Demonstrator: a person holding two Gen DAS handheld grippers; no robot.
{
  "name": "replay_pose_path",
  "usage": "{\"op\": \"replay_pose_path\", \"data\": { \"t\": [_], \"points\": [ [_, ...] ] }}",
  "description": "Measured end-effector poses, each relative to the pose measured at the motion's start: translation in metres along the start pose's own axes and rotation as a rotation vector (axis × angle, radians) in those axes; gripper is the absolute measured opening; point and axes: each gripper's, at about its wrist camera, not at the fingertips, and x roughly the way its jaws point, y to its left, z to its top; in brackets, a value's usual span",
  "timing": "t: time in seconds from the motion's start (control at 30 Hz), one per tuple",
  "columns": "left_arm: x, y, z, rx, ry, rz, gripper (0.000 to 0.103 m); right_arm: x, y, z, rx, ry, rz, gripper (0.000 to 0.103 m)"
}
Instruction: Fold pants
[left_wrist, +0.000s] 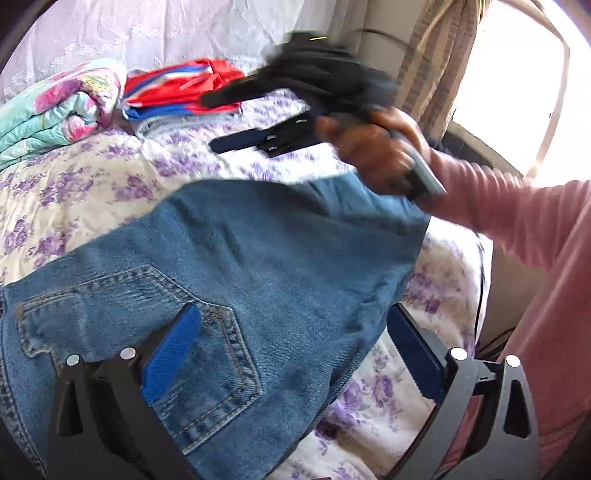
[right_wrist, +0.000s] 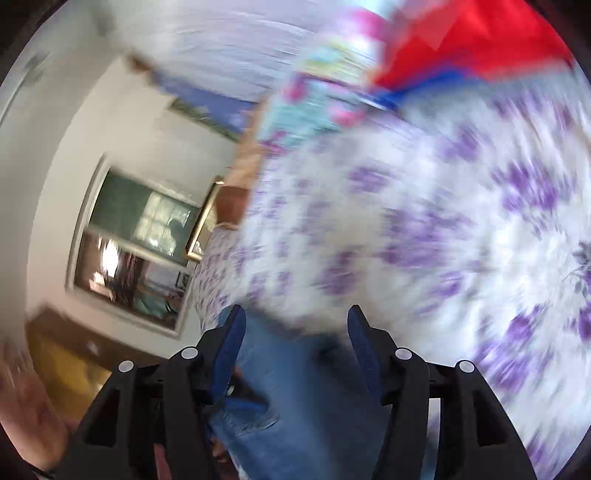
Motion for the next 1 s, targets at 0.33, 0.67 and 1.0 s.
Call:
{"op": "replay_pose_path", "data": {
  "t": [0.33,0.67,1.0],
  "points": [
    [-0.073,0.040,-0.033,-0.083,-0.014,0.492,0.099,0.018,0.052,-0.131,-0.140,0.055,-0.185,0.059],
    [-0.075,0.035,-0.043,-0.125,-0.010,0.535,0.099,-0.010,0.063,-0.207,-0.112,-0.197,-0.395,0.058],
    [-0.084,-0.019,-0.007,-0.045,-0.122,0.463,0.099,-0.148,0.046,-0.243,0.056,-0.548,-0.552,0.073]
  ]
}}
